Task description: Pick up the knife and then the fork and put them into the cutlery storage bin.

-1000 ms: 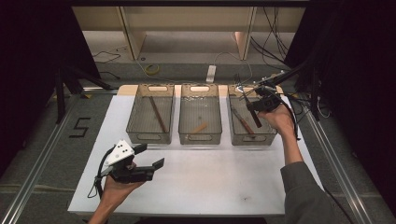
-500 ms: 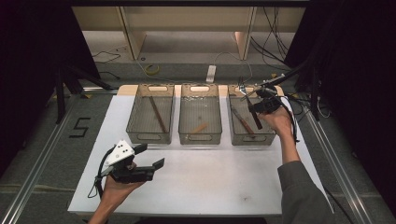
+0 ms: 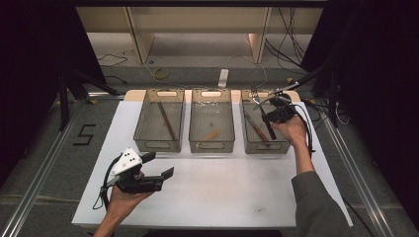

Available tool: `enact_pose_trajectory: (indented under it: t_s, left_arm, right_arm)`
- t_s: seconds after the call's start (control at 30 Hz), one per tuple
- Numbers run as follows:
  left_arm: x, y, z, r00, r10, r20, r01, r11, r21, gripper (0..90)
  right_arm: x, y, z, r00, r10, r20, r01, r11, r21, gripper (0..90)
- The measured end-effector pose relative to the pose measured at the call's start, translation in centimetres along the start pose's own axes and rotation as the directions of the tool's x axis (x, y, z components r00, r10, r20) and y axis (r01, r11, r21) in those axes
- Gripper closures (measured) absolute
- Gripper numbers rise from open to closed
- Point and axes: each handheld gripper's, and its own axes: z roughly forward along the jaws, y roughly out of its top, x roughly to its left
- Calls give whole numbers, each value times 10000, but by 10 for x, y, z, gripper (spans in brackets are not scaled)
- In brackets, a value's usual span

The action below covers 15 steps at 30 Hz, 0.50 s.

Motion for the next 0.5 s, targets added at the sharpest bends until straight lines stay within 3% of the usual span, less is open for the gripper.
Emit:
enact_pose_trajectory:
  t_s: [0.27, 0.37, 0.43, 0.5]
  left_arm:
    - [0, 0, 0, 10000, 25, -5, -25, 10000, -1, 159]
    - [0, 0, 0, 10000, 19, -12, -19, 10000, -6, 159]
    - [0, 0, 0, 10000, 31, -19, -31, 10000, -4, 159]
    - [0, 0, 0, 10000, 38, -21, -38, 10000, -9, 159]
  right_arm:
    - [-2, -5, 6, 9999, 106, 38, -106, 9998, 145, 775]
    - [-3, -7, 8, 9994, 355, -17, -354, 9990, 287, 755]
    - [-4, -7, 7, 9986, 534, -26, -533, 9982, 287, 599]
    - [-4, -6, 5, 9980, 627, -104, -626, 9979, 169, 576]
